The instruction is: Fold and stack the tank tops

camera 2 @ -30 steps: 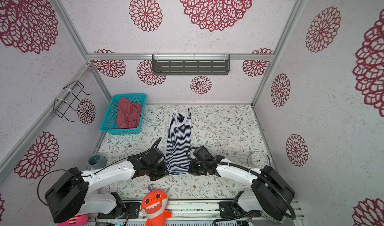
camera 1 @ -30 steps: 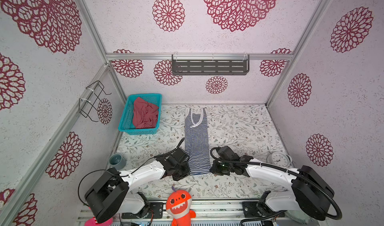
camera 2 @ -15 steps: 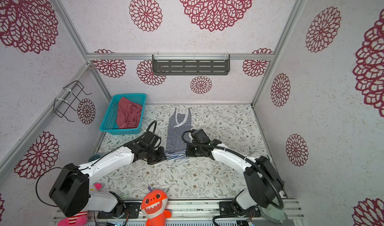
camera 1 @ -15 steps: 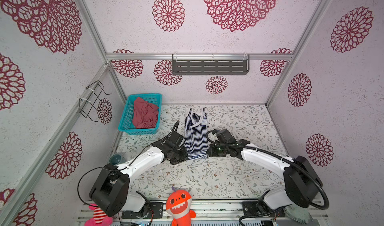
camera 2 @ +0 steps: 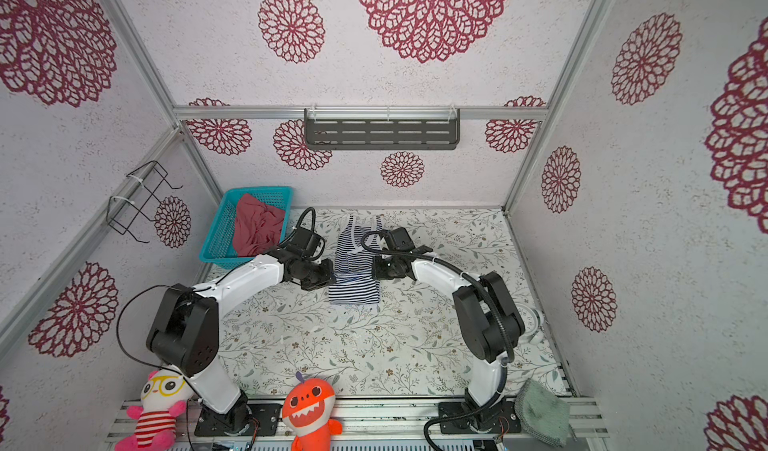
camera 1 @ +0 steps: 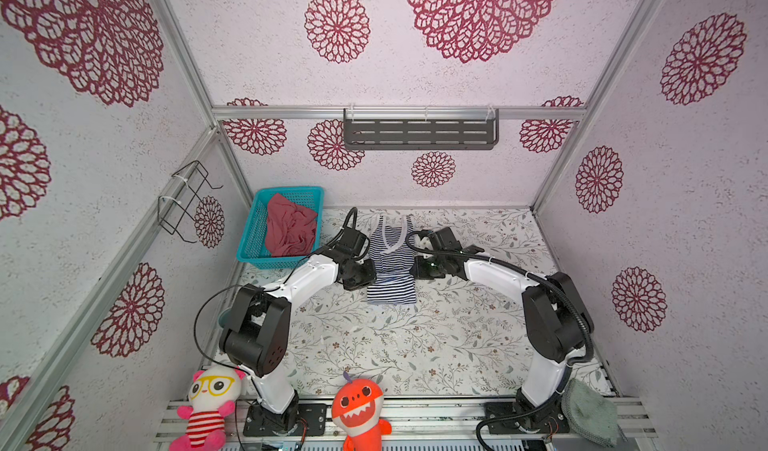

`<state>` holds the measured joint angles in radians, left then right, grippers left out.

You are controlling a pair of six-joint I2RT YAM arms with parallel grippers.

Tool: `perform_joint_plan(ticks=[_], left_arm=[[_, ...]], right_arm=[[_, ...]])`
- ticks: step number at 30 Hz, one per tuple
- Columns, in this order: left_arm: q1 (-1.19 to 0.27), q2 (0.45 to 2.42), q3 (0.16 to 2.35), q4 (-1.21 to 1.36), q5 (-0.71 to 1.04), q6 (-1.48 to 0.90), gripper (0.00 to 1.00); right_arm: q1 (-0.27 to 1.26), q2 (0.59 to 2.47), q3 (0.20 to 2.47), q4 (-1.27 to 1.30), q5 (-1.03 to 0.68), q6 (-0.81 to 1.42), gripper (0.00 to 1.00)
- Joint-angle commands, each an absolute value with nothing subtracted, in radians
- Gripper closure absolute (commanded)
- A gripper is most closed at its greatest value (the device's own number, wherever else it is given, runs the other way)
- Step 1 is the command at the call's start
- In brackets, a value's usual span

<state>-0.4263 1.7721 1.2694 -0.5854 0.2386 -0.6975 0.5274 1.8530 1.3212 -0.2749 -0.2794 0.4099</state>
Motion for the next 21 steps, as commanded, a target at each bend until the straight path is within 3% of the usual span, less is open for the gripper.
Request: perform_joint_plan(ticks=[1, 7, 8, 10, 11, 12, 13, 14, 17, 21], left_arm=[[-0.397, 1.834, 1.331, -0.613, 0.237, -0.625, 1.00], [-0.364, 1.999, 1.471, -0.589, 0.267, -0.576, 1.00], [-0.355, 2.034, 1.509, -0.576, 0.277, -0.559, 0.94], [-0.341, 2.101, 1.604, -0.565, 0.293, -0.515, 0.71], [-0.334, 2.129, 1.669, -0.579, 0.283, -0.488, 0.58], [-0.325, 2.151, 1.747, -0.623, 0.265, -0.460, 0.46], [-0.318, 2.159, 1.806, -0.659, 0.235, -0.445, 0.41], [-0.311, 2.155, 1.854, -0.688, 0.202, -0.438, 0.40], [-0.302, 2.083, 1.860, -0.719, 0.119, -0.448, 0.40], [-0.330, 1.933, 1.597, -0.583, 0.111, -0.523, 0.46]], right_arm=[[0.490, 1.890, 1.400, -0.309, -0.271, 0.344, 1.00], [0.447, 2.016, 1.522, -0.320, -0.283, 0.293, 1.00], [0.438, 2.041, 1.550, -0.317, -0.285, 0.285, 0.88], [0.421, 2.078, 1.594, -0.287, -0.271, 0.273, 0.80], [0.410, 2.092, 1.623, -0.272, -0.262, 0.266, 0.67], [0.399, 2.101, 1.645, -0.246, -0.249, 0.256, 0.44], [0.390, 2.102, 1.660, -0.227, -0.230, 0.254, 0.29], [0.382, 2.098, 1.678, -0.227, -0.218, 0.246, 0.21], [0.373, 2.056, 1.702, -0.276, -0.177, 0.217, 0.26], [0.391, 1.954, 1.550, -0.237, -0.223, 0.253, 0.47]])
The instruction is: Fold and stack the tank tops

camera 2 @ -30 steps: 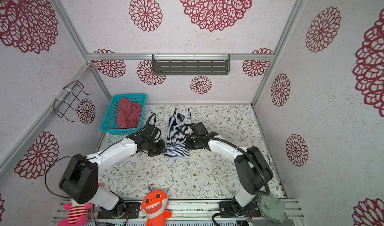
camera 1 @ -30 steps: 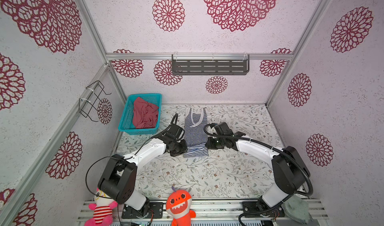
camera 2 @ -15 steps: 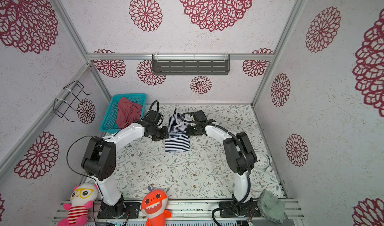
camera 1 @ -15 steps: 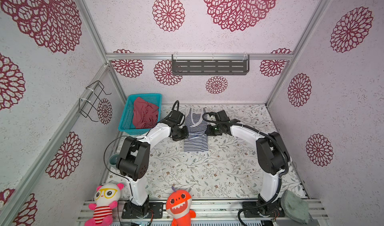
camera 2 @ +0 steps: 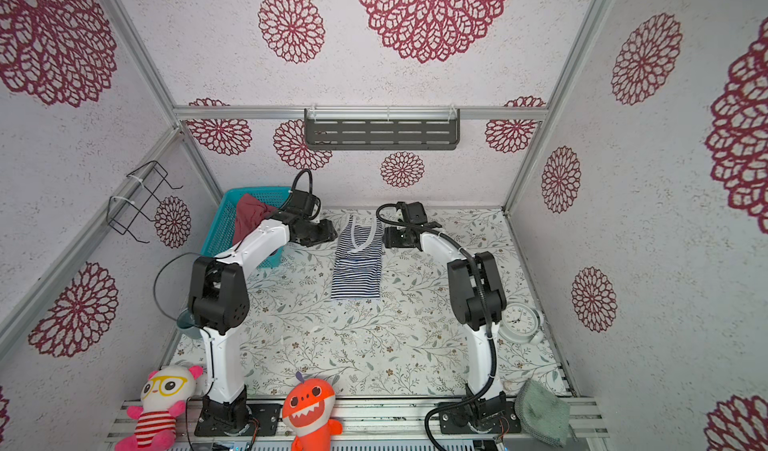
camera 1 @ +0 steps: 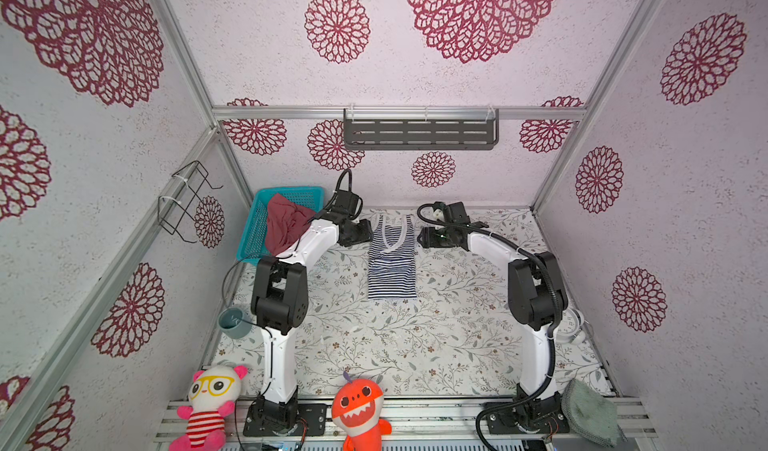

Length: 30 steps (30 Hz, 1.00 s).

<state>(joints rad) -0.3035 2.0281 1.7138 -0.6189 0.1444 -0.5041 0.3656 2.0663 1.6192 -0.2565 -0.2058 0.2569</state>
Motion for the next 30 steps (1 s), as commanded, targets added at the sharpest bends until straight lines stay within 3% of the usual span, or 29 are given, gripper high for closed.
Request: perform_joint_plan(ticks=[1, 5, 17, 30], left_arm=[[-0.338, 1.919, 1.536, -0.548, 0.131, -0.547, 0.46], [-0.388, 1.941, 1.408, -0.468, 0.167, -0.623, 0.49], [-0.466, 2.016, 1.256, -0.413, 0.220, -0.697, 0.53], [-0.621, 1.615, 0.851, -0.495, 0.284, -0.834, 0.54]], right_arm=[[0.403, 1.938, 1.506, -0.212, -0.246, 0.266, 0.52], [0.456, 1.923, 1.397, -0.158, -0.287, 0.320, 0.67], [0.572, 1.980, 1.221, -0.033, -0.272, 0.437, 0.78], [0.790, 1.543, 0.727, -0.013, -0.266, 0.734, 0.78]])
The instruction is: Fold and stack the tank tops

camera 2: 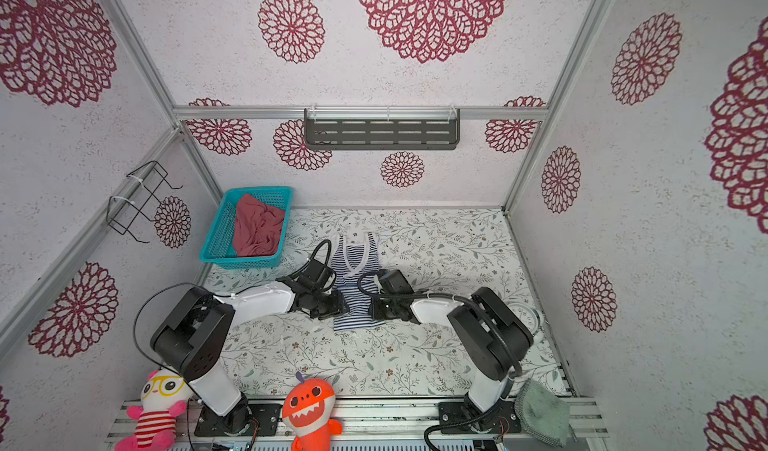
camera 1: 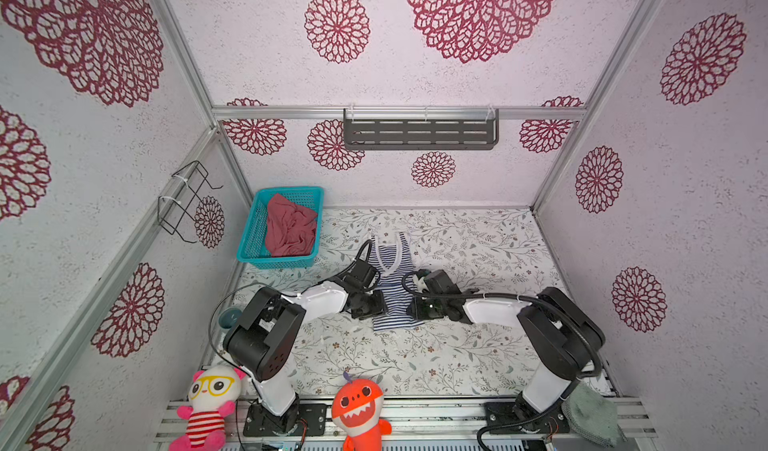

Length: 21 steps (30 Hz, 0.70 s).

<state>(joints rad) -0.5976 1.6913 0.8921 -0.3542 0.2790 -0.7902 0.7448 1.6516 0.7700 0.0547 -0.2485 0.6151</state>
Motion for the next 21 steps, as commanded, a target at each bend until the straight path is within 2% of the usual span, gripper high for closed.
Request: perform_joint_plan(ticks=[1, 4, 6, 14, 21], left_arm=[[-0.618, 1.570, 0.856, -0.527, 0.269, -0.826, 0.52], [-0.592, 1.457, 0.905, -0.607, 0.221, -0.788, 0.50], [-0.567, 1.421, 0.934, -0.623, 0.192, -0.767, 0.49], [-0.508, 1.531, 0.956, -0.524, 0.187, -0.725, 0.50], [-0.509, 1.641, 1.003, -0.475, 0.208, -0.718, 0.51]], right_arm=[[0.796, 1.501, 0.727, -0.050, -0.258, 0.736, 0.76], [0.777, 1.399, 0.772, -0.198, -0.207, 0.677, 0.63], [0.738, 1.387, 0.817, -0.257, -0.198, 0.622, 0.59], [0.657, 1.540, 0.974, -0.246, -0.196, 0.492, 0.64], [0.651, 1.684, 1.051, -0.214, -0.217, 0.456, 0.63]])
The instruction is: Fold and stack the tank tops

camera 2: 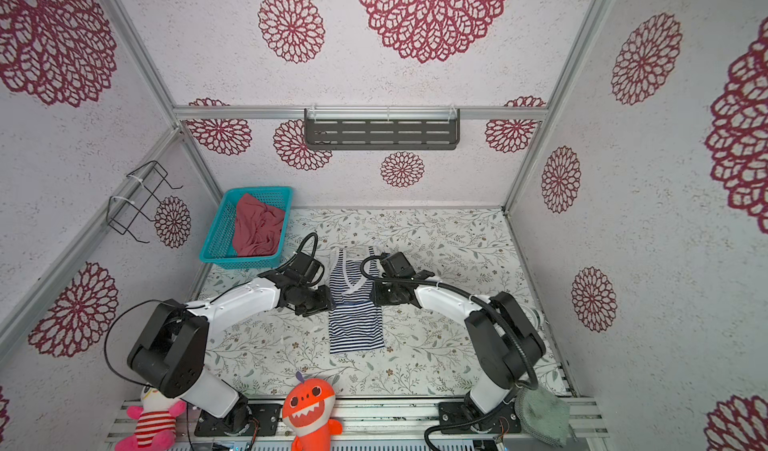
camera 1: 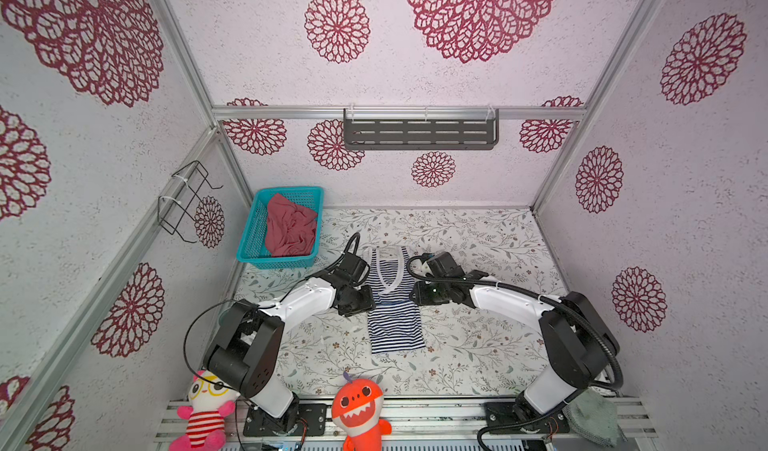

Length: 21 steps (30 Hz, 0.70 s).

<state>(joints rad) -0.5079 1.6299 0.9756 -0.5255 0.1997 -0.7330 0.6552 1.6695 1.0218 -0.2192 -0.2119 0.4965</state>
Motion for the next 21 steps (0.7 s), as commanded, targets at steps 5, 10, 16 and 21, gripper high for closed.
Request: perform_joint_plan(ticks=[5, 10, 16, 21], left_arm=[[-0.508, 1.692, 0.999, -0.432, 0.225, -0.729, 0.57], [-0.510, 1.694, 0.999, -0.433, 0.225, -0.731, 0.74], [-0.508, 1.613, 1.003, -0.478, 0.195, -0.726, 1.00], [-0.496, 1.617, 1.016, -0.477, 0.181, -0.711, 1.00]], right_arm=[[0.650, 1.750, 1.072, -0.189, -0.227, 0.448, 0.65], [0.650, 1.750, 1.080, -0.176, -0.231, 0.451, 0.90], [0.650, 1.675, 1.081, -0.213, -0.203, 0.445, 1.00], [0.649, 1.675, 1.109, -0.242, -0.168, 0.418, 1.00]])
